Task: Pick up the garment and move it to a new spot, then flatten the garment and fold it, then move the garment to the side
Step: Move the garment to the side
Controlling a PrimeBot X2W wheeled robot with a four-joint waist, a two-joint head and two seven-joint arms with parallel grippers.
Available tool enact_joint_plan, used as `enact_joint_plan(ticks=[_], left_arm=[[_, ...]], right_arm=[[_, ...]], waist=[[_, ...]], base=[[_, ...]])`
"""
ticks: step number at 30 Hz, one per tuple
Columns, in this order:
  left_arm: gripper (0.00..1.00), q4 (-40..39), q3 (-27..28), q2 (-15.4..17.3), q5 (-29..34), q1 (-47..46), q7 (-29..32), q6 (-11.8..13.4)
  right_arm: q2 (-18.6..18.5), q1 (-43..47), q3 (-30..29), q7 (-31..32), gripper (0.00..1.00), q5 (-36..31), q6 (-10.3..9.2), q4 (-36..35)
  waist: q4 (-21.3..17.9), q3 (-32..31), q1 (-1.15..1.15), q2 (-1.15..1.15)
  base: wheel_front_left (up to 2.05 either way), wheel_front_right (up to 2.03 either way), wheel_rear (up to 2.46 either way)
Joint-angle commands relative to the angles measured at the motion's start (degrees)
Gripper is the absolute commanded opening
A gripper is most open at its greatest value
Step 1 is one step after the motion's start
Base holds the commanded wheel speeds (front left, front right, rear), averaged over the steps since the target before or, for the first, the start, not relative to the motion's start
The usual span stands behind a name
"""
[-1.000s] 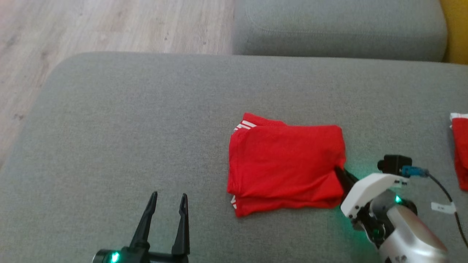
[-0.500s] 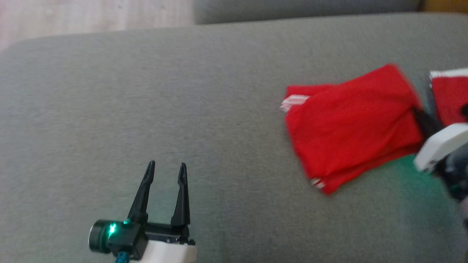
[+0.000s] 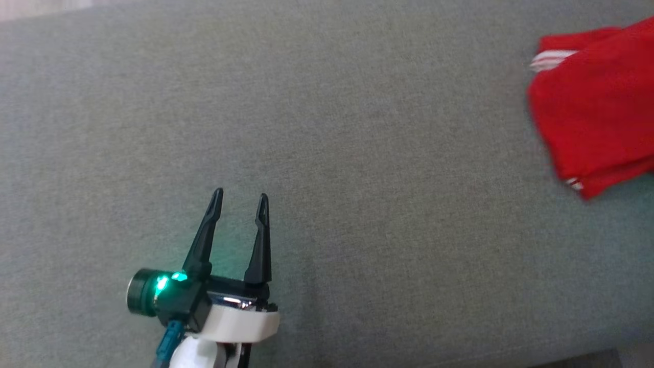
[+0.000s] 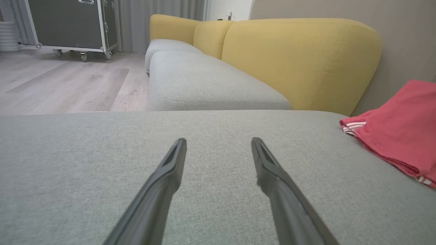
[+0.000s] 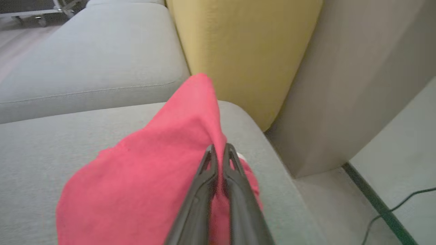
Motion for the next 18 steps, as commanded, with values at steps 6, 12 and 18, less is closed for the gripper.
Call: enact_joint_plan(ticks=[6, 12, 18], left_arm=[[1.0, 0.32, 1.37, -0.37, 0.53, -2.18, -0.54, -0.29], [1.0, 1.86, 1.24, -0.37, -0.63, -1.21, -0.54, 1.01], [1.0, 3.31, 0.73, -0.37, -2.39, 1.14, -0.54, 1.52]], right_arm=[[-0.61, 2.98, -8.09, 0.69, 1.0, -5.75, -0.04, -1.62], [7.85, 11.27, -11.44, 0.55, 1.0, -11.35, -0.04, -6.2], [18.31, 19.46, -7.9, -0.91, 1.0, -13.89, -0.04, -9.87]], waist=[[0.45, -0.04, -0.01, 0.0], [3.25, -4.78, -0.01, 0.0], [6.12, -10.23, -0.01, 0.0]], base=[[0.0, 0.0, 0.0], [0.0, 0.0, 0.0], [0.0, 0.0, 0.0]])
